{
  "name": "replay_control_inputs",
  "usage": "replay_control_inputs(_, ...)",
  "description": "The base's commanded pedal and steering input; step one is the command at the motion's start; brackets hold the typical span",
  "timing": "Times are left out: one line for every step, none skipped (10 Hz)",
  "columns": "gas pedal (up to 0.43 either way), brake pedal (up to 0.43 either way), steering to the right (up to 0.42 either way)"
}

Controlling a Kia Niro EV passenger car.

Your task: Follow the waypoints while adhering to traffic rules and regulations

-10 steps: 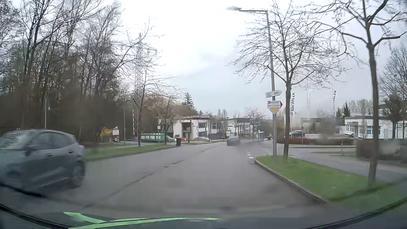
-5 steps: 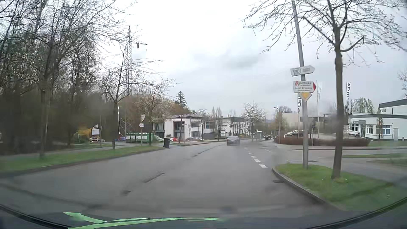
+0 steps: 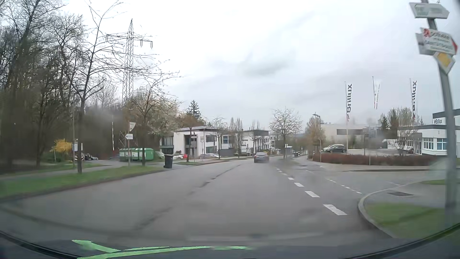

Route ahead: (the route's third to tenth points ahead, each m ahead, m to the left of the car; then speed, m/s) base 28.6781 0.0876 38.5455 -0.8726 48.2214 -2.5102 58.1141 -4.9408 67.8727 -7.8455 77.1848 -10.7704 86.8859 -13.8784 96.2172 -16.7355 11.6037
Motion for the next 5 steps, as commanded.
replay_control_inputs(0.079, 0.0, 0.025)
replay_control_inputs(0.079, 0.0, 0.023)
replay_control_inputs(0.079, 0.0, 0.022)
replay_control_inputs(0.079, 0.0, 0.023)
replay_control_inputs(0.079, 0.0, 0.022)
